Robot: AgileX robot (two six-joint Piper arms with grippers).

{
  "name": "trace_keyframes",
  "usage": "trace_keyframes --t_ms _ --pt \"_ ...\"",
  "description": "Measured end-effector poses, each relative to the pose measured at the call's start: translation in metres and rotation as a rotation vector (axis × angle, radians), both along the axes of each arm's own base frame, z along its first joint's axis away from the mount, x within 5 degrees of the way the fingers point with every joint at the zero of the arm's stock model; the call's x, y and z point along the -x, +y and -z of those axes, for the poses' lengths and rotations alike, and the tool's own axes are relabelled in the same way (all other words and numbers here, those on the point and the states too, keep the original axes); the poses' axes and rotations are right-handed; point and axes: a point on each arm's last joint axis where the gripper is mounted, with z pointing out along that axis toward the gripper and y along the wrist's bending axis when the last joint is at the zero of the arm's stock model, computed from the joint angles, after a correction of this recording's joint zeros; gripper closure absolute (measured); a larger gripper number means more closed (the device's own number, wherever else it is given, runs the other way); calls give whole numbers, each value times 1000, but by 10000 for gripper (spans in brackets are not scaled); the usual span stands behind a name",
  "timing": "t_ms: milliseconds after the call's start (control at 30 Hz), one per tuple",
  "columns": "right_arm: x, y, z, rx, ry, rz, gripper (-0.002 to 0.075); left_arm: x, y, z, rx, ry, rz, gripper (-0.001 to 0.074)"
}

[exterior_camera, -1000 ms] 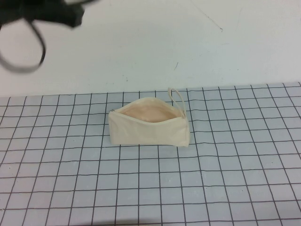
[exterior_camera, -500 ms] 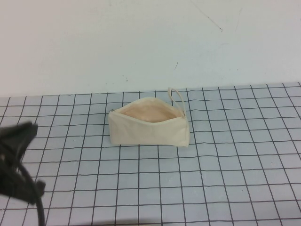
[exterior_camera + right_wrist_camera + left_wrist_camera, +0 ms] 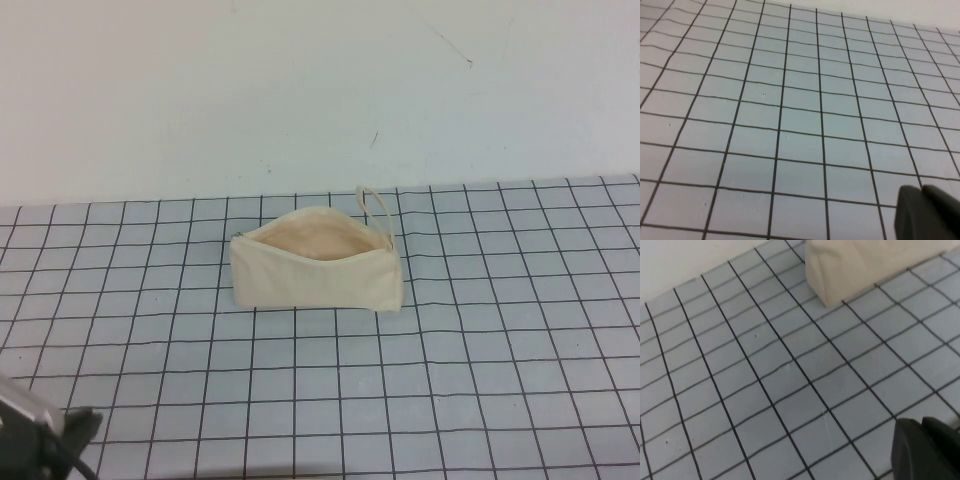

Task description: Put eraser into pencil case

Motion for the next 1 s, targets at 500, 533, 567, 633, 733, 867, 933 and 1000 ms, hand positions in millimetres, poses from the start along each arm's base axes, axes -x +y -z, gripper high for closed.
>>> trace_keyframes --t_ms 500,533,567,633,733,867,933,1000 --pt "0 0 0 0 0 0 727 46 33 32 87 -97 -213 735" --pt "0 0 0 0 0 0 727 49 36 33 105 -124 -247 736" --pt "0 0 0 0 0 0 727 52 39 35 115 -145 -279 735" --pt "0 0 0 0 0 0 727 59 43 39 130 -195 -335 736" --pt "0 0 0 0 0 0 727 67 47 48 147 -253 -396 735" --pt "0 0 0 0 0 0 727 71 50 62 210 -253 -463 736" --pt "0 0 0 0 0 0 727 72 50 65 245 -214 -492 735" --pt "0 0 0 0 0 0 727 72 50 68 263 -184 -505 735"
